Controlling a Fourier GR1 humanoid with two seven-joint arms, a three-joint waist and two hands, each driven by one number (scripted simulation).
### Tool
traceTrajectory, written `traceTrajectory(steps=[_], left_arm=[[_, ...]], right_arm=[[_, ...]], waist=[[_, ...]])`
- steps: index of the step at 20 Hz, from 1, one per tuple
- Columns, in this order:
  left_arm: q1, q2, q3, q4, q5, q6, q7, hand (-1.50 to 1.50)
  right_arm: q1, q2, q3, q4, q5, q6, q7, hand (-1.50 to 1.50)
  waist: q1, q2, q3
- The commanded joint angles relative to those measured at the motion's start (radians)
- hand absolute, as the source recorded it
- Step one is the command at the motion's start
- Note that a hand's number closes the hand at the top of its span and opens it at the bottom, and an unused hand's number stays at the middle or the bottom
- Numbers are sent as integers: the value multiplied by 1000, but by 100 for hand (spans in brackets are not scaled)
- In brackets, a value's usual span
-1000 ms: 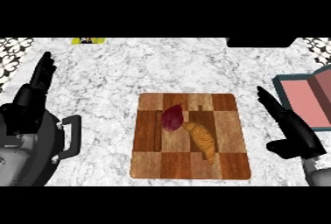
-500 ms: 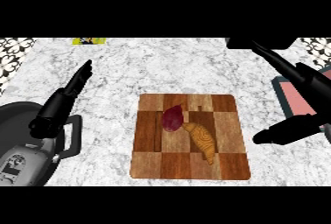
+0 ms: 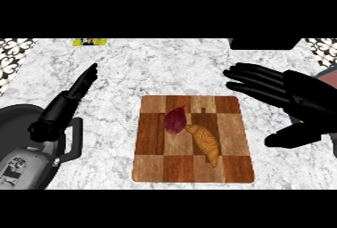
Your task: Pick the croissant from the cutting board and place it in the cardboard box
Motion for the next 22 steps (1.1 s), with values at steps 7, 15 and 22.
traceTrajectory(steps=[7,15,22], left_arm=[[-7,2,29,39,-5,-35,-36,0],[55,-15,40,17,-20,-47,-55,0],[35,-30,68,-69,-26,-76,45,0]], right_arm=[[-102,-23,271,-187,331,214,291,-150],[-72,142,438,-349,482,427,638,-150],[-12,308,445,-366,550,581,784,-150]], waist=[[-1,-3,-2],[-8,-4,-1],[-7,-3,0]])
